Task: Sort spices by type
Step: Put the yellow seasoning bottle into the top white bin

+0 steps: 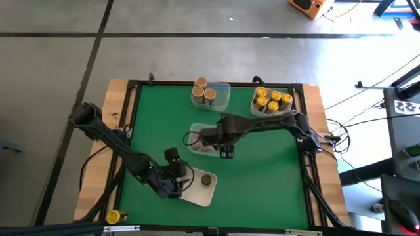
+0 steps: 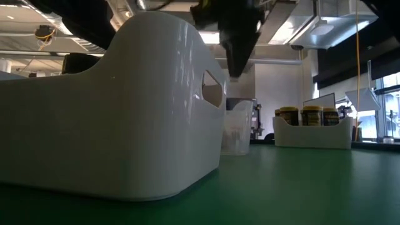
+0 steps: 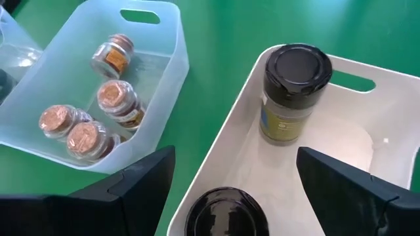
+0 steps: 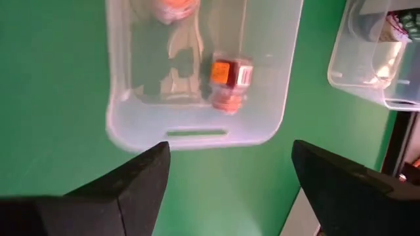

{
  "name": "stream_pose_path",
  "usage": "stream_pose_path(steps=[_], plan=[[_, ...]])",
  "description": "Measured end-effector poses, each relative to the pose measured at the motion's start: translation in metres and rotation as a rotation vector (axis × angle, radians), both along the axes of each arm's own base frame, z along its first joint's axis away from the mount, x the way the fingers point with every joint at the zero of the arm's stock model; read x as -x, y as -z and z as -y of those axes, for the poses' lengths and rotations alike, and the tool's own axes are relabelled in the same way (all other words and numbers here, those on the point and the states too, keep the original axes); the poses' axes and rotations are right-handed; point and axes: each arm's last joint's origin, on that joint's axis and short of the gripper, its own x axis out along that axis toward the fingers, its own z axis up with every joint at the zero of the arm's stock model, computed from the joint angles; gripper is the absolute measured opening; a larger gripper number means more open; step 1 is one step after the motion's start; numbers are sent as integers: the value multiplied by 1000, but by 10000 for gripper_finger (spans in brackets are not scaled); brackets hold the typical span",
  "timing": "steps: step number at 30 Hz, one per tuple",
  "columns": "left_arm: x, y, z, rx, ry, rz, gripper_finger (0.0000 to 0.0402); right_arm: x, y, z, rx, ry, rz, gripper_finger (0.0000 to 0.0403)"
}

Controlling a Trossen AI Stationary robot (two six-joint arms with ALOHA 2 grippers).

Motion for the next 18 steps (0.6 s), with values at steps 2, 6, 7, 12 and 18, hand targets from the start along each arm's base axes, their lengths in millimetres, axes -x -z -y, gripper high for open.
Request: stream_pose_path(steps=[2,6,7,12,18], plan=[[2,0,3,-2,12,-1,315,6,-10,-8,4,-20,23,319],[6,0,8,-3,36,-1,315,22,-36,-21,15,-53,99,319],[7,0,10,-3,43,-1,315,26,-43,-23,24,-53,119,319],[14,0,19,-3,78,0,315,48,-64,-32,52,-57,229,319],[16,-1,23,2,91,11,315,81,-62,-38,18,-56,339,319]])
